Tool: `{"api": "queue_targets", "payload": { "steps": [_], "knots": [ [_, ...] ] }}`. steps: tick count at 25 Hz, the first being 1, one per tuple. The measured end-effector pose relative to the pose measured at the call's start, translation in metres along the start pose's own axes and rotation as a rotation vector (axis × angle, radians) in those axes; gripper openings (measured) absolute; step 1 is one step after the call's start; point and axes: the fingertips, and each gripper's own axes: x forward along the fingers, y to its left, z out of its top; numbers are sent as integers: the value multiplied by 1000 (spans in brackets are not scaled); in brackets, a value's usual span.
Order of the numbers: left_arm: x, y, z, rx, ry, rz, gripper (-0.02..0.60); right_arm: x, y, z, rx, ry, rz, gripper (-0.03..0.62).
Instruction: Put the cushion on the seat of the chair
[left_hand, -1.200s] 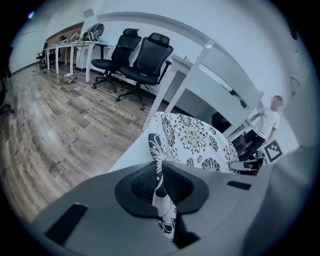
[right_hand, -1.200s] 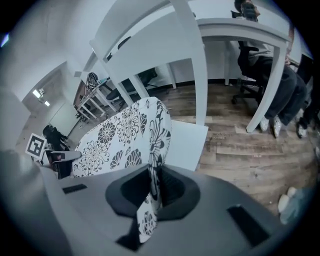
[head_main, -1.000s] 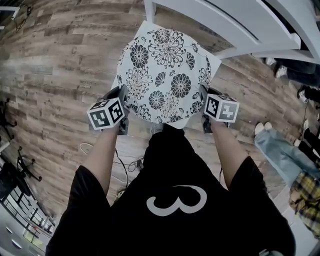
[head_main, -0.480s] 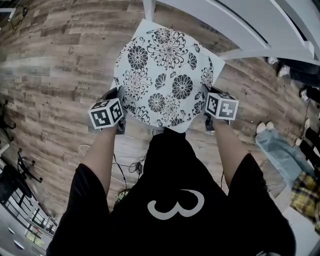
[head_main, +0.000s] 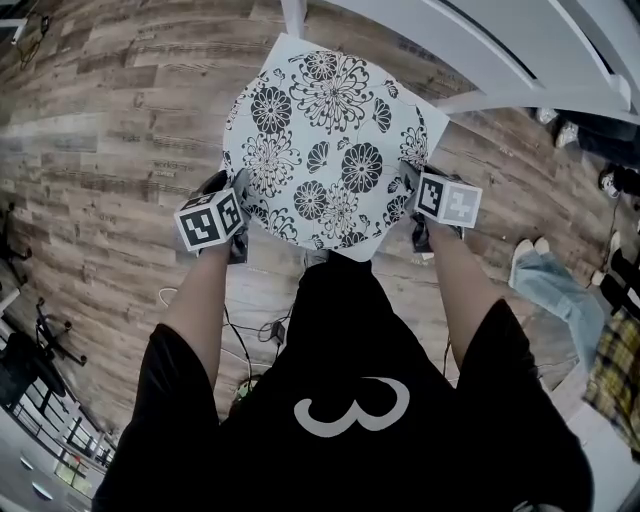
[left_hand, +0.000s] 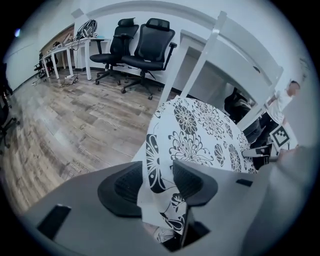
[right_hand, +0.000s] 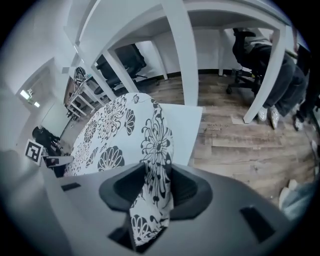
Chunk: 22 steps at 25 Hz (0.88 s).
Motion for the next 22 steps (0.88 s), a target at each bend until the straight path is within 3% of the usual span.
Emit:
{"api": "queue_targets", "payload": {
  "steps": [5,9,15,18,22],
  "knots": [
    [-5,12,-6,-38,-13,11,297,-7,-4,1,49,-54,2,253],
    [-17,15,-6,-89,-58,-23,337,-23,-17,1,73,-109,-35,334],
    [-65,13,-12,-189,-119,-138,337,-87,1,-8,195,-279,56,334],
    [-103,-1,-9,-174,-177,-198,337,-125,31,-20,160,-322,130,329],
    [-166,-34,-11,-184,-249,-307,337,-181,89,-40,111,-317,256,273]
  ]
}}
